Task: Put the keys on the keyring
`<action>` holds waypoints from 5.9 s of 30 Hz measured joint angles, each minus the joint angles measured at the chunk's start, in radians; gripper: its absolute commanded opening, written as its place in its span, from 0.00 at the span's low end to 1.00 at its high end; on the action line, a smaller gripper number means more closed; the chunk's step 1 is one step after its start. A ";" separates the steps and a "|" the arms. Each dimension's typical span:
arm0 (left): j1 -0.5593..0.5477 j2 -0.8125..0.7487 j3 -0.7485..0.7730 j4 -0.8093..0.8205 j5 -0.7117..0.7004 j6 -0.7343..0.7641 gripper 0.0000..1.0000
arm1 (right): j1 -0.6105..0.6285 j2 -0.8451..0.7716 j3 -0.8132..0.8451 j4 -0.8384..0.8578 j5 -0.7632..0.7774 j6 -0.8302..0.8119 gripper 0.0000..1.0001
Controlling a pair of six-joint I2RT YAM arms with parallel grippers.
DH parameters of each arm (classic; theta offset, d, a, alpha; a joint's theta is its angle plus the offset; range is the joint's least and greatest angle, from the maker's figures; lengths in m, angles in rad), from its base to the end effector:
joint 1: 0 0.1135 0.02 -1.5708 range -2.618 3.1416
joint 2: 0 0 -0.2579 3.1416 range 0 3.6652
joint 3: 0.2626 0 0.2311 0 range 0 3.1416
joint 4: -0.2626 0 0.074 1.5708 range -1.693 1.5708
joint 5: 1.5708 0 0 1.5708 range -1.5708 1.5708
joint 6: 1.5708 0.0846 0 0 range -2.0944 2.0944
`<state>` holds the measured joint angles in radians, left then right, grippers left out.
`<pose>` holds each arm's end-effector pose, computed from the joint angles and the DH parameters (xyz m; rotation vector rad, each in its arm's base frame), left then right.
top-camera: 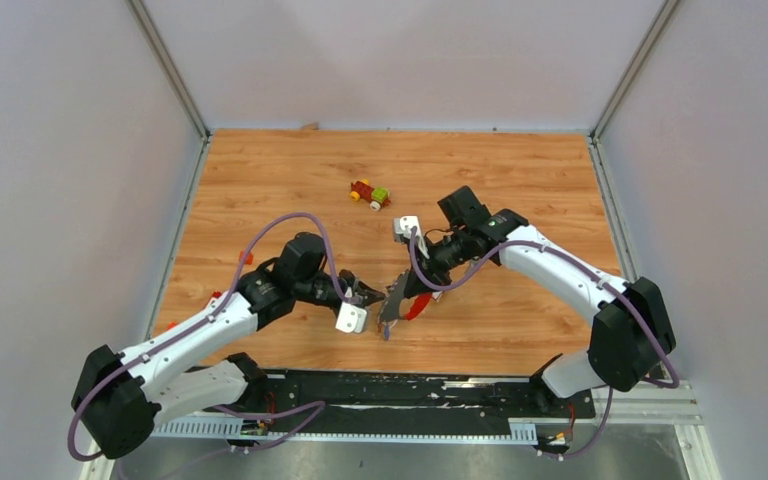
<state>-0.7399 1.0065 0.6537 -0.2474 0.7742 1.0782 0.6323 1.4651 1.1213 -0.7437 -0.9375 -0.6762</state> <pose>0.1250 -0.1942 0.2346 1.8389 0.8882 -0.6251 0.1862 0.2210 0.2414 -1.6924 1.7163 1.1980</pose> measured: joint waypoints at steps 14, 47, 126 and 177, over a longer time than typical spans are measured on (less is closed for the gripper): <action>0.000 -0.022 0.043 -0.133 0.019 0.039 0.00 | 0.001 0.012 0.010 0.000 0.001 -0.003 0.00; 0.000 0.000 0.061 -0.099 -0.028 0.020 0.12 | 0.002 0.052 0.034 -0.036 -0.008 -0.014 0.00; 0.000 0.045 -0.005 -0.013 -0.024 -0.006 0.00 | 0.001 0.071 0.059 -0.075 -0.008 -0.033 0.00; 0.007 0.034 0.013 0.027 -0.098 -0.048 0.53 | -0.001 0.129 0.122 -0.140 -0.008 -0.059 0.00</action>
<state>-0.7326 1.0405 0.6666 -0.2203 0.6765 1.0302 0.6315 1.5940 1.2438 -0.8841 -0.9459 -0.7349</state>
